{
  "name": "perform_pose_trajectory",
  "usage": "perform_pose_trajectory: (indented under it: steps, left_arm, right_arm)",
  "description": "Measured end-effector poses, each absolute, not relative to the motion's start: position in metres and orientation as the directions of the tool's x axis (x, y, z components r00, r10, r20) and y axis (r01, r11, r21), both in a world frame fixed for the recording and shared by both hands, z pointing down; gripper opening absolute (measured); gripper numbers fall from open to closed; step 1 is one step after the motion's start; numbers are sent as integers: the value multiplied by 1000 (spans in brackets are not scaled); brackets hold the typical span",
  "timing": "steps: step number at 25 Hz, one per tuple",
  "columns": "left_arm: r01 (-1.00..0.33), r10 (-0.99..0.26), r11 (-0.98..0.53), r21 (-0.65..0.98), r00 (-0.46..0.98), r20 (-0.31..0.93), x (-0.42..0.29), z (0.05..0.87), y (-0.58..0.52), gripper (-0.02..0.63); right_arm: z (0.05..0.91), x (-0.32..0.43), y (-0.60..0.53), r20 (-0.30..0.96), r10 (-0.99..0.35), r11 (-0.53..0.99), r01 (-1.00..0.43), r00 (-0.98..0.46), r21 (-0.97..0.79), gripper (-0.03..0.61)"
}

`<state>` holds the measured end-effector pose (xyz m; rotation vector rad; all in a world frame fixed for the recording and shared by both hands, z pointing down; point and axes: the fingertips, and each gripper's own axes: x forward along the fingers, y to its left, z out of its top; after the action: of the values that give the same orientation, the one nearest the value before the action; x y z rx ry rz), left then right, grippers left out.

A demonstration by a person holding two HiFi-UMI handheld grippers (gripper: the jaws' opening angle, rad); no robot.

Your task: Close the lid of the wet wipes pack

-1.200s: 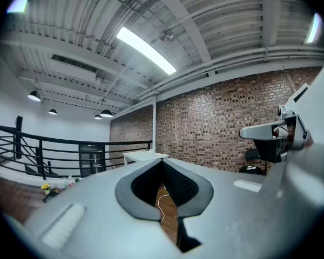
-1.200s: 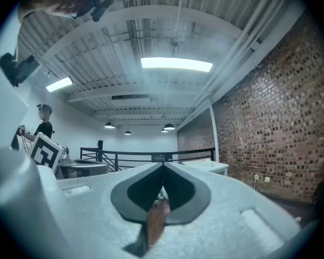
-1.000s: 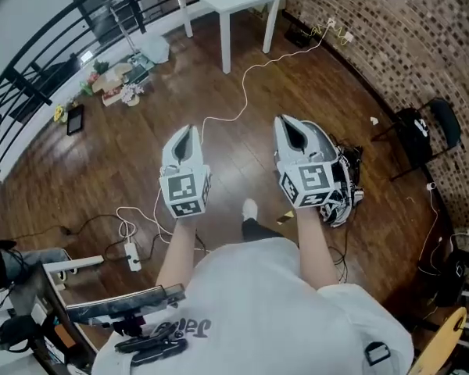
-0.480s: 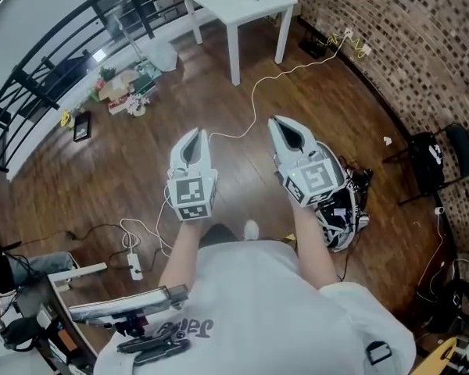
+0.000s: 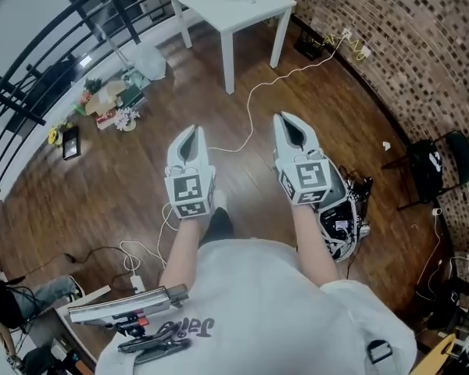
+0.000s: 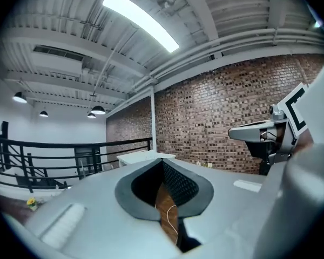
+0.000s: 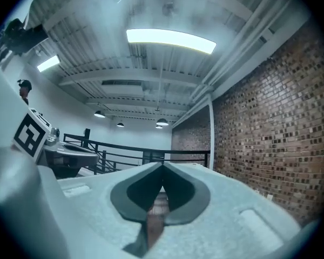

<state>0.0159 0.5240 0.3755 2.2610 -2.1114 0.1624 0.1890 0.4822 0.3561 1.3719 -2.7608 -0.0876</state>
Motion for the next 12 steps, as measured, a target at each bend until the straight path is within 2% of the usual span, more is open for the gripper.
perform_pose_trajectory:
  steps: [6,12]
  left_arm:
    - [-989,-988,-141,-42,138,75,-38,365,418,16]
    - [-980,-977,-201,-5,200,80,-60,372,342,16]
  right_arm:
    - [328,136,385,-34,-833,547,-831,-552,100,-11]
    - [339,96,324,7,-838,543,-833,-545,110,-11]
